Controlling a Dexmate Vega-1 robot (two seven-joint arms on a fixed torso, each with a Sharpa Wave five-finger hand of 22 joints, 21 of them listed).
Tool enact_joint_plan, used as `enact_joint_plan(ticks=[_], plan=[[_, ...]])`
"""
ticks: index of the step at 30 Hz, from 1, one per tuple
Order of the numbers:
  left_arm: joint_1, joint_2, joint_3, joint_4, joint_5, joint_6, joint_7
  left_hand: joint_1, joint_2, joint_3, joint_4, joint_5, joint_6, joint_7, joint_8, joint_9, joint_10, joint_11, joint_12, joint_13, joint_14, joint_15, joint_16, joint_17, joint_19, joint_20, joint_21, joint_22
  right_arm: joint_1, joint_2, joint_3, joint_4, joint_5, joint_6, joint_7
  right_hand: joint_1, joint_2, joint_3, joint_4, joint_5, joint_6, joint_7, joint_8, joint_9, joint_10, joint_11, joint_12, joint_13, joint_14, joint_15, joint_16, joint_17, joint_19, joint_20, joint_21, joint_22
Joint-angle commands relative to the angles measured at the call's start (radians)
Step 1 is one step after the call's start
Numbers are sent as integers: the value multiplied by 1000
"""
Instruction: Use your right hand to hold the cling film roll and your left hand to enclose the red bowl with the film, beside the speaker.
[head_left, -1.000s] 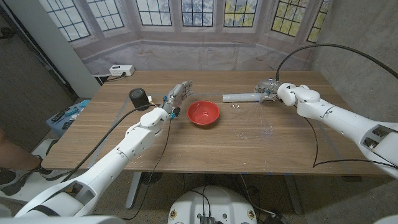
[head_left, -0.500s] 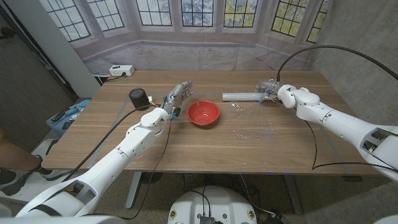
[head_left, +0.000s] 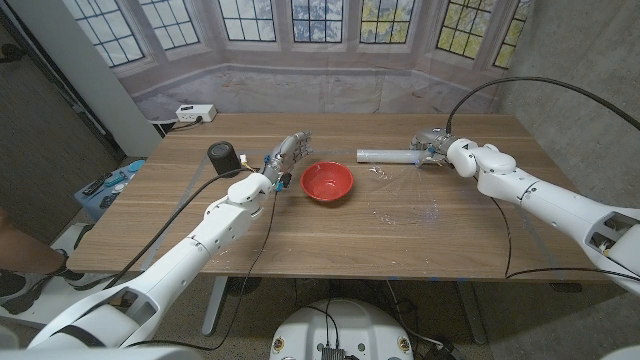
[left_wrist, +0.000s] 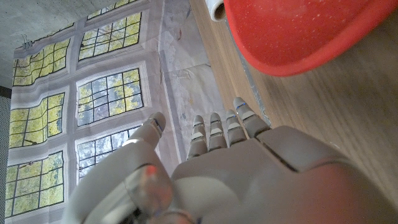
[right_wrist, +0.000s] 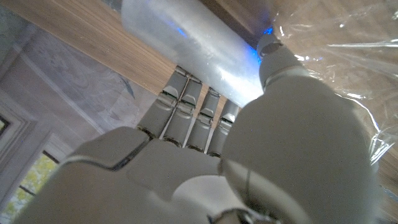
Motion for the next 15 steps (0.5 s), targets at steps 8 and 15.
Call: enact_joint_plan(ticks=[8,15], plan=[[-12,-4,4,20,-8,3,-24,7,0,9,9,6,17,2,10,4,13,1,6,5,10,0,5,2,10,0,-7,2,-63,-35,60,-117,27,-26,-16,89,103,-15,3,-4,82,-54,4,1,90,-67,2,38,48,-155,-3,5,11,-108,14,0],[-16,-4,4,27,-11,5,-31,8,0,11,10,6,16,3,8,4,13,1,6,5,10,1,4,1,11,0,-8,2,-71,-43,78,-151,34,-32,-6,94,108,-24,3,-5,91,-55,5,1,99,-68,2,39,57,-155,-5,6,12,-108,20,0]])
